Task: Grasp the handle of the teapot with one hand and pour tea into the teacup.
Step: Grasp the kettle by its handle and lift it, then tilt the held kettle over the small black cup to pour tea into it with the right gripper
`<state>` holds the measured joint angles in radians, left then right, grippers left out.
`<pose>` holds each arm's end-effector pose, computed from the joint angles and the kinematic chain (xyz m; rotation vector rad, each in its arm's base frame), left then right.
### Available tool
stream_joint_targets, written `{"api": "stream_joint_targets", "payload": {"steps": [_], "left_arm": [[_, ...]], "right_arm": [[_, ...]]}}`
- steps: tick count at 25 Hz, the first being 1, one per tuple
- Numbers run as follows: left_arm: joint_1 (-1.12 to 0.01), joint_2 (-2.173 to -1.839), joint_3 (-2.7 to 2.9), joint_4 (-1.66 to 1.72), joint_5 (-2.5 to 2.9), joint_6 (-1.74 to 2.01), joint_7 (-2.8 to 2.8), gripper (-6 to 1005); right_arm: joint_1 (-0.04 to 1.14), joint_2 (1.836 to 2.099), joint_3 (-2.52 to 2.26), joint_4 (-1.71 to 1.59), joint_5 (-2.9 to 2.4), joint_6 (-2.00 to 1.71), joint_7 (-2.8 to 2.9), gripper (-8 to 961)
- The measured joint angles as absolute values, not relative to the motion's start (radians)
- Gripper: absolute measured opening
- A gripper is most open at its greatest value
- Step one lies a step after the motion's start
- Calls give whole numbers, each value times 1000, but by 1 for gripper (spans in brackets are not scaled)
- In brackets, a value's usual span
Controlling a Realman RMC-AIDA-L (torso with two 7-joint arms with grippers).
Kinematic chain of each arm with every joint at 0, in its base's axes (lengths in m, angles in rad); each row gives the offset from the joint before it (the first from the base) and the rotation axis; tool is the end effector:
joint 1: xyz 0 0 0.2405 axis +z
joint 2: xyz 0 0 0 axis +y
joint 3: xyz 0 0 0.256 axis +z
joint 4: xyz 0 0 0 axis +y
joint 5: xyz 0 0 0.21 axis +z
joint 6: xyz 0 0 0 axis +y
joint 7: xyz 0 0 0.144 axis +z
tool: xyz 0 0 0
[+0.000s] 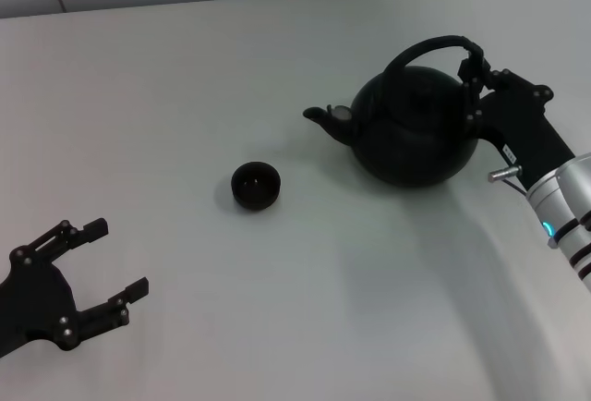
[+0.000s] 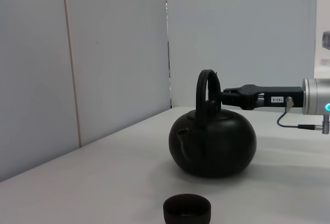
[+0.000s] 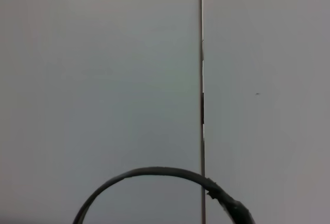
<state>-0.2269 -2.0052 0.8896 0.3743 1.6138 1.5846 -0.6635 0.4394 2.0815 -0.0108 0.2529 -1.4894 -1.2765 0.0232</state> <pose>-0.3391 0.2273 -0.0109 -2.5280 -0.2646 -0.7502 0.3149 0.2991 -0.0519 -1.6965 0.5264 0.6971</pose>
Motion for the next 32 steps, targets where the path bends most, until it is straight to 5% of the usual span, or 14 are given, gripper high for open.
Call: {"api": "stream_joint_targets", "payload": {"steps": [4, 32], "left_arm": [[-225, -2007, 889, 374, 1614, 1585, -663, 859], [-218, -2016, 873, 374, 1614, 1584, -658, 859]], "right_arm": [[444, 2082, -11, 245, -1490, -1302, 34, 91], [599, 2078, -377, -150, -1501, -1246, 514, 79]]}}
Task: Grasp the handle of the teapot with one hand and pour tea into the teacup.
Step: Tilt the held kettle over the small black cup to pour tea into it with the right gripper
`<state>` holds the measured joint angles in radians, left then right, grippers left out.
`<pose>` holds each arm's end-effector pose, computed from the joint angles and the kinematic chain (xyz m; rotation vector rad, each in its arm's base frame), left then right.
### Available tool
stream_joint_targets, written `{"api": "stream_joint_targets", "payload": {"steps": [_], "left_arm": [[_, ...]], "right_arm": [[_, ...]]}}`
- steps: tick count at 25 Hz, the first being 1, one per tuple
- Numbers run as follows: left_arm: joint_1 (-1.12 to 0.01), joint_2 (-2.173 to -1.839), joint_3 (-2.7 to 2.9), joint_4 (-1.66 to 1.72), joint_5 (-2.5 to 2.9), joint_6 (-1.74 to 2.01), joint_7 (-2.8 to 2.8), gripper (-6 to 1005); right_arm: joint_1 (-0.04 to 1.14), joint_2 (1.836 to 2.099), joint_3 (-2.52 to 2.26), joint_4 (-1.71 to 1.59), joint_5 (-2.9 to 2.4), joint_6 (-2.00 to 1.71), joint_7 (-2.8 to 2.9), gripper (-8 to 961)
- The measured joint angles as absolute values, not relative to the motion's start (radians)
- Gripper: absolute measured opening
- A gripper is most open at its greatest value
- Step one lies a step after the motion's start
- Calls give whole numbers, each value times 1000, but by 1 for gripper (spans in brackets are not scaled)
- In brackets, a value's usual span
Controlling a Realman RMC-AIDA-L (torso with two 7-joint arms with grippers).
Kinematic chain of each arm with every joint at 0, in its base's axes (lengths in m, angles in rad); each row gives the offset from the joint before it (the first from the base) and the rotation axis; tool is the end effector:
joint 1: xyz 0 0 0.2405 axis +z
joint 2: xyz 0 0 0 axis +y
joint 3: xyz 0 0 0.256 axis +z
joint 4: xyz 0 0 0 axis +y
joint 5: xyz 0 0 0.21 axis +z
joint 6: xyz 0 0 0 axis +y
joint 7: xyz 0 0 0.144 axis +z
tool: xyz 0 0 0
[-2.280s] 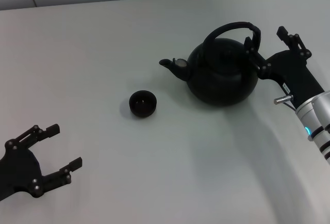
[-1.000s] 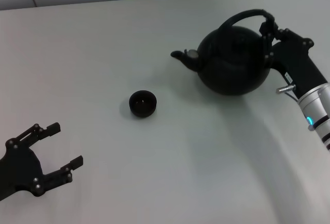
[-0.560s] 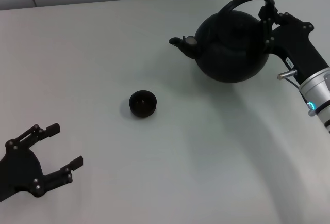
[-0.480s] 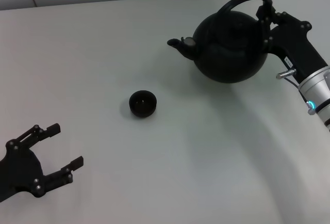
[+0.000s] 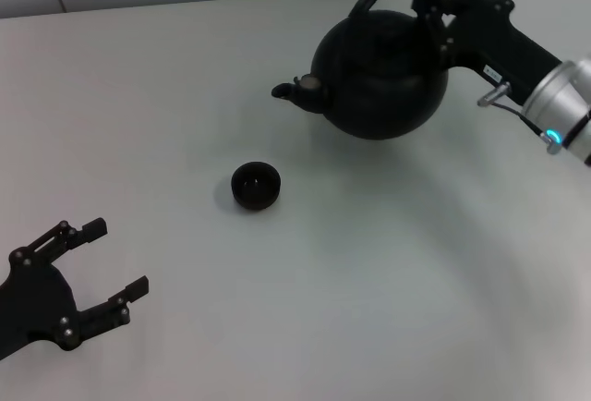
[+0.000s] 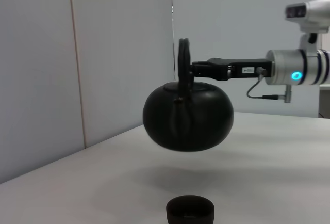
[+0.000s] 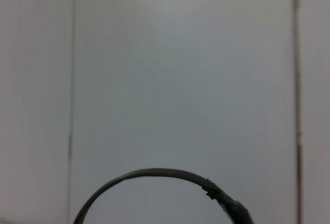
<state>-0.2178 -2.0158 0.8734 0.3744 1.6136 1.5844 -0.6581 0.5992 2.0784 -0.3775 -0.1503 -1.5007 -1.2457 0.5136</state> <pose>-0.3393 0.2249 -0.0128 -2.5070 -0.2769 -0.7585 0.2828 0.3677 -0.0113 -1.9975 0.3577 0.8031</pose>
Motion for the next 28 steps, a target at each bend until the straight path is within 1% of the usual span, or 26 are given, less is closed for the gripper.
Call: {"api": "stream_joint_targets", "payload": {"steps": [9, 28], "left_arm": [[-218, -2017, 871, 374, 1614, 1585, -658, 859], [-217, -2017, 862, 374, 1614, 1584, -658, 859]], "right_arm": [[664, 2077, -512, -180, -1501, -1165, 538, 78], [652, 2078, -628, -284, -1499, -1182, 483, 78]]}}
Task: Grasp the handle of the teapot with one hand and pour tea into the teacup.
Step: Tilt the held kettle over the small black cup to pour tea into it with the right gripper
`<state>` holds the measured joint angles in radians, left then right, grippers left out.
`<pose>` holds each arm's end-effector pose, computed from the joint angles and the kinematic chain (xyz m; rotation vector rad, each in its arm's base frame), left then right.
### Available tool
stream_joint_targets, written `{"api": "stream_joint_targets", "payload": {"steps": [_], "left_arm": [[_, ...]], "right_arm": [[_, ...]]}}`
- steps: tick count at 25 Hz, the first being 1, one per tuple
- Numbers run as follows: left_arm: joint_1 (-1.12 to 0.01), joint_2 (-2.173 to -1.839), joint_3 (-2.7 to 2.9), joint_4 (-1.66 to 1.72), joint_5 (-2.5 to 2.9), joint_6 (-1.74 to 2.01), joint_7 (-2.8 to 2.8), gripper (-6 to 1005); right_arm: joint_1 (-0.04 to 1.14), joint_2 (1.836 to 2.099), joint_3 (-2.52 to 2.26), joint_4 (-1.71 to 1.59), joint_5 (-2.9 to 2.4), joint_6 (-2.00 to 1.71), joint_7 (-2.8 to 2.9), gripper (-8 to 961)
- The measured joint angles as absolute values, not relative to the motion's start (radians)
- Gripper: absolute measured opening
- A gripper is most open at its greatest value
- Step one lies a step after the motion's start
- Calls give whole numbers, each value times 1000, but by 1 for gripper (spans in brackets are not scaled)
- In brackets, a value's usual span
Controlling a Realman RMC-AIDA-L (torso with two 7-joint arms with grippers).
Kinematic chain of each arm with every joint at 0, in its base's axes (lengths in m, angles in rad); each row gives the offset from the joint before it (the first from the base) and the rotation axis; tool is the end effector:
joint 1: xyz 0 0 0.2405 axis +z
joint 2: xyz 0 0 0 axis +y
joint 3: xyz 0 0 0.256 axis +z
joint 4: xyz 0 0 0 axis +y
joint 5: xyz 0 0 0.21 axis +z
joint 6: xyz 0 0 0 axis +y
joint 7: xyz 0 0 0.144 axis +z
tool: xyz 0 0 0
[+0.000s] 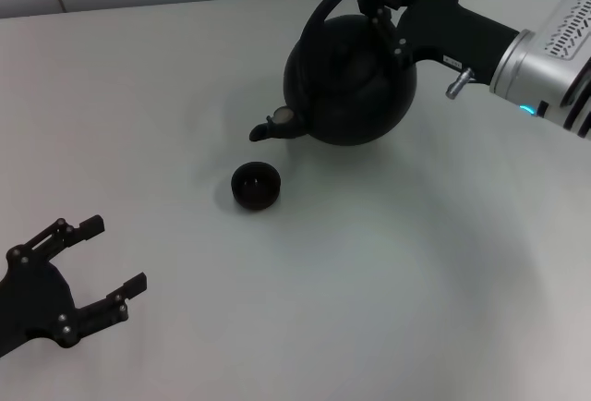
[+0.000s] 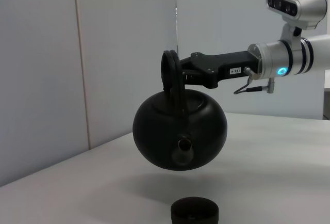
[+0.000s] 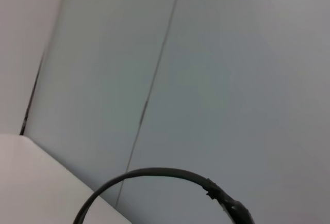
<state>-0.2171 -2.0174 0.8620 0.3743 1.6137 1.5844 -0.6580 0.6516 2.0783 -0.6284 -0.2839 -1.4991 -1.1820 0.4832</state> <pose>-0.3396 0.2255 -0.0119 -2.4950 -0.2808 -0.7606 0.2535 0.3901 -0.0155 -2.1893 0.0487 0.6421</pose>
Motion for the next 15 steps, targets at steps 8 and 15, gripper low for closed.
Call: {"api": "stream_joint_targets", "payload": {"steps": [8, 15], "left_arm": [[-219, -2018, 851, 374, 1614, 1578, -661, 859], [-223, -2019, 848, 374, 1614, 1571, -665, 859]], "right_arm": [[658, 2079, -646, -308, -1499, -1183, 409, 79], [657, 2078, -725, -349, -1498, -1174, 397, 83]]}}
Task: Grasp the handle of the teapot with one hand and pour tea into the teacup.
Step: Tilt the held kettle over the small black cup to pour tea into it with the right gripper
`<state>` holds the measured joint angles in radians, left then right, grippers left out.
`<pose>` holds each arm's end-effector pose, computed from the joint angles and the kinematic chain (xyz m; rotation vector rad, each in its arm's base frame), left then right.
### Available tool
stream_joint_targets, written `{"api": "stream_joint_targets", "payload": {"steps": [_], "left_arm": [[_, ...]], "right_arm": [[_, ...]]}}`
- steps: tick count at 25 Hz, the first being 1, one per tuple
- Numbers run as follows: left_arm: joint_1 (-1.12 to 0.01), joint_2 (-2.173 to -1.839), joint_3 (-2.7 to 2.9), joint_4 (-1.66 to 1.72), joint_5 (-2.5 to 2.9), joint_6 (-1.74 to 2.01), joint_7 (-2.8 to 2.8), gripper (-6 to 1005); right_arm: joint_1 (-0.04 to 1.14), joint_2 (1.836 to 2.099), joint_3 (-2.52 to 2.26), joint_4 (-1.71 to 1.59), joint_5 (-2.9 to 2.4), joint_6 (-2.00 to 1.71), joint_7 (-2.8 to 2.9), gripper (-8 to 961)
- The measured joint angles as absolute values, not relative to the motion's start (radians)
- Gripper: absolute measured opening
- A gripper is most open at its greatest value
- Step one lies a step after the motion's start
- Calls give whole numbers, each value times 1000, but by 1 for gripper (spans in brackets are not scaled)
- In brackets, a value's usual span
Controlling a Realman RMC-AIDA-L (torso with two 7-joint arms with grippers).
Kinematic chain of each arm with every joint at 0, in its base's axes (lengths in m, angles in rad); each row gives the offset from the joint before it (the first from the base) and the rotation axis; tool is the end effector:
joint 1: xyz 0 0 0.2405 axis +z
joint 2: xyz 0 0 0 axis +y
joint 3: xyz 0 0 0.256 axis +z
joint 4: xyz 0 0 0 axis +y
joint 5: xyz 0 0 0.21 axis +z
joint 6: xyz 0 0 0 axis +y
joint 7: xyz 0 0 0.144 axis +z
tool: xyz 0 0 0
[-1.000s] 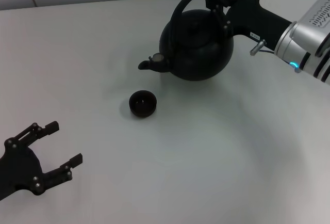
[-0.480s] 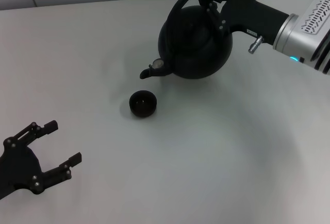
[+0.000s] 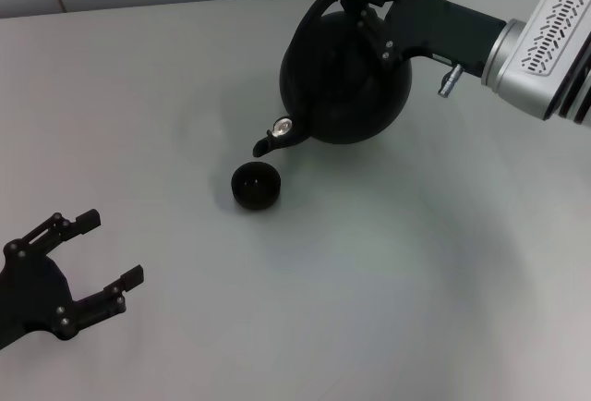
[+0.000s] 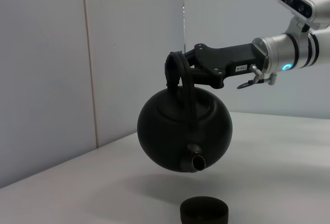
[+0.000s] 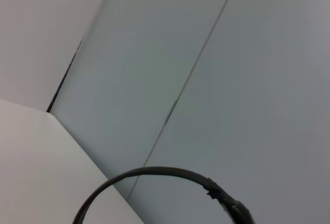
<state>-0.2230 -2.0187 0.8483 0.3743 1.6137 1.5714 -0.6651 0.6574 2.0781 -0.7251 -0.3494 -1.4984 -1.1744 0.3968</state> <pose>-0.3402 0.2293 -0.0109 -2.4800 -0.2922 -0.7530 0.2414 0.3953 -0.0149 -2.2265 -0.1756 0.5508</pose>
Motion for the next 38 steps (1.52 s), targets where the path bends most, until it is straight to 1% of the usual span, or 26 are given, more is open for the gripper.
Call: {"api": "stream_joint_targets", "payload": {"steps": [15, 38], "left_arm": [[-226, -2022, 848, 374, 1614, 1552, -667, 859], [-230, -2025, 837, 376, 1614, 1546, -667, 859]], "right_arm": [[661, 2077, -844, -441, -1498, -1139, 396, 107], [665, 2079, -925, -491, -1500, -1104, 385, 143]]}}
